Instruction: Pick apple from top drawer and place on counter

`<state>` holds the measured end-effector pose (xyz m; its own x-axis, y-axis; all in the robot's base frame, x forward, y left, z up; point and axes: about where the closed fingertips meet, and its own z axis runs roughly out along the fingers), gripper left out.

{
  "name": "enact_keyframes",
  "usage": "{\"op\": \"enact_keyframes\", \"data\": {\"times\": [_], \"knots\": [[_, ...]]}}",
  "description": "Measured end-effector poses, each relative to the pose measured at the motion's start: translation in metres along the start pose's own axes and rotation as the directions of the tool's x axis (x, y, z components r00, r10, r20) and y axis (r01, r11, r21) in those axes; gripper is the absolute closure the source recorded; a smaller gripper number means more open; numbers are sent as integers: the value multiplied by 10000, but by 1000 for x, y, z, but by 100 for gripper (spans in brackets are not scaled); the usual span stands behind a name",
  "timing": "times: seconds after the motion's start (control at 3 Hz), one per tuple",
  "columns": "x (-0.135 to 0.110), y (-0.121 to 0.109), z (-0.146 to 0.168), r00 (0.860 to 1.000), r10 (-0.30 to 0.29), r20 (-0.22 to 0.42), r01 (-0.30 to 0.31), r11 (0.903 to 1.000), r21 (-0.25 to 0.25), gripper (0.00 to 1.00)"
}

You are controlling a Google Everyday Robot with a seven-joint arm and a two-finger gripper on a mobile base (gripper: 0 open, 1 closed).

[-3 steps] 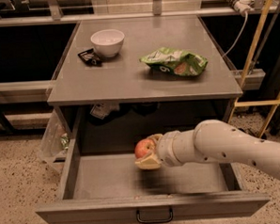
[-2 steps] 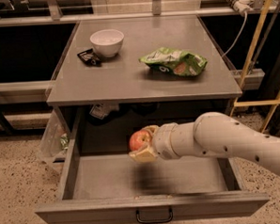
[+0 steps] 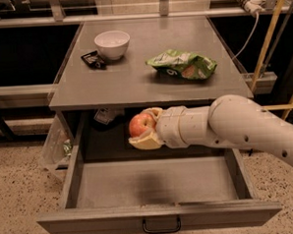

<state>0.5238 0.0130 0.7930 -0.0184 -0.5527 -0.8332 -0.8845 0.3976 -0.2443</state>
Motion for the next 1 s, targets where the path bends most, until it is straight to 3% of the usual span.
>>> {"op": "enact_keyframes", "data": {"times": [0.33, 1.0], "knots": [[-37, -19, -8, 9980, -557, 296, 548, 9981, 297, 100], [-87, -63, 12, 9942, -1071, -79, 1074, 9908, 823, 100]]}}
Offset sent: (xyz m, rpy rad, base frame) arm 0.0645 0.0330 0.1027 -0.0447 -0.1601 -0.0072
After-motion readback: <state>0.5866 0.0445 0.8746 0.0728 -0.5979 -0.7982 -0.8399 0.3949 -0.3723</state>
